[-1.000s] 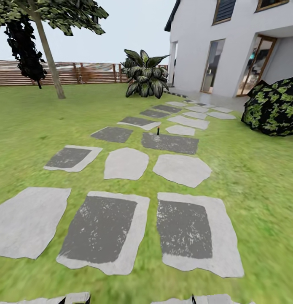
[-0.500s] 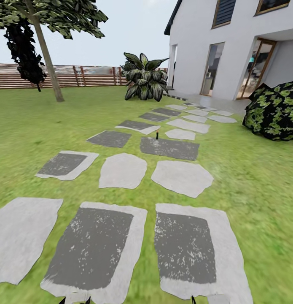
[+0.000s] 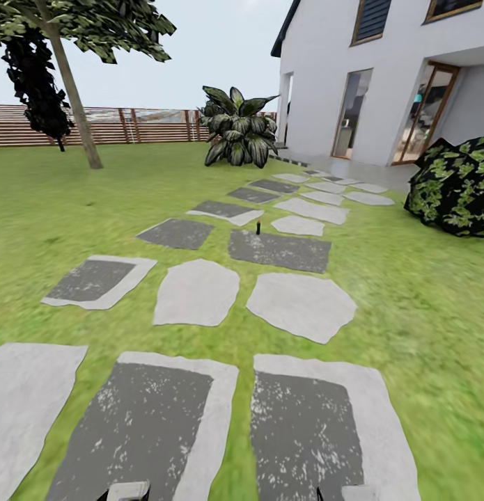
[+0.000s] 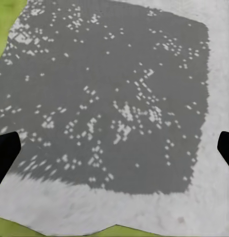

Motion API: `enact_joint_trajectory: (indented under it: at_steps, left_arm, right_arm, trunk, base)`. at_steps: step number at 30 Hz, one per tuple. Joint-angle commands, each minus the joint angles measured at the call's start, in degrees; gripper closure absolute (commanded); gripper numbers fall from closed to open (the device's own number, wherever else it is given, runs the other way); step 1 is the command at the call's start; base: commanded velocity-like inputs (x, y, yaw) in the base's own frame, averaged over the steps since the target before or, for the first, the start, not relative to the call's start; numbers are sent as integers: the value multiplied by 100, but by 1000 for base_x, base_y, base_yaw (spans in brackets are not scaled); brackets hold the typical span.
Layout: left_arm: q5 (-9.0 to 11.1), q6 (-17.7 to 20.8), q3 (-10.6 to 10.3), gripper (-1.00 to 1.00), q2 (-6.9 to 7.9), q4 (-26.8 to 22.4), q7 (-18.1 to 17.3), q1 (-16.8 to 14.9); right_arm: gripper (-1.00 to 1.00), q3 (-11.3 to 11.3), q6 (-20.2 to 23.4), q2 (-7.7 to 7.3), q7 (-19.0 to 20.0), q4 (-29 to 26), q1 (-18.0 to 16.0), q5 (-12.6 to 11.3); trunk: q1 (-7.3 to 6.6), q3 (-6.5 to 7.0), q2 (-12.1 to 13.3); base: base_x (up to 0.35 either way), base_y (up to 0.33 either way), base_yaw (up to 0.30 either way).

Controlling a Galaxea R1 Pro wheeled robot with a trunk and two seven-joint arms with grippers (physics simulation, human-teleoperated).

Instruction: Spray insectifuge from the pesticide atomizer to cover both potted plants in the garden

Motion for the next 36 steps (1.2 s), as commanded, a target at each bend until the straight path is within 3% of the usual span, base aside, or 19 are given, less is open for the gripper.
enact_joint_trajectory:
  at_steps: [1, 36]
  left_arm:
    - [-45, -22, 39, -100, -3, 5, 1, -3]
    - [-53, -21, 36, -100, -4, 5, 1, -3]
  right_arm:
    - [-100, 3, -10, 0, -40, 5, -3, 53]
    - [-100, -13, -16, -6, -52, 0, -3, 52]
  trunk:
    - [2, -5, -1]
    - [2, -5, -1]
  base:
    - [339, -70, 0]
    - [339, -70, 0]
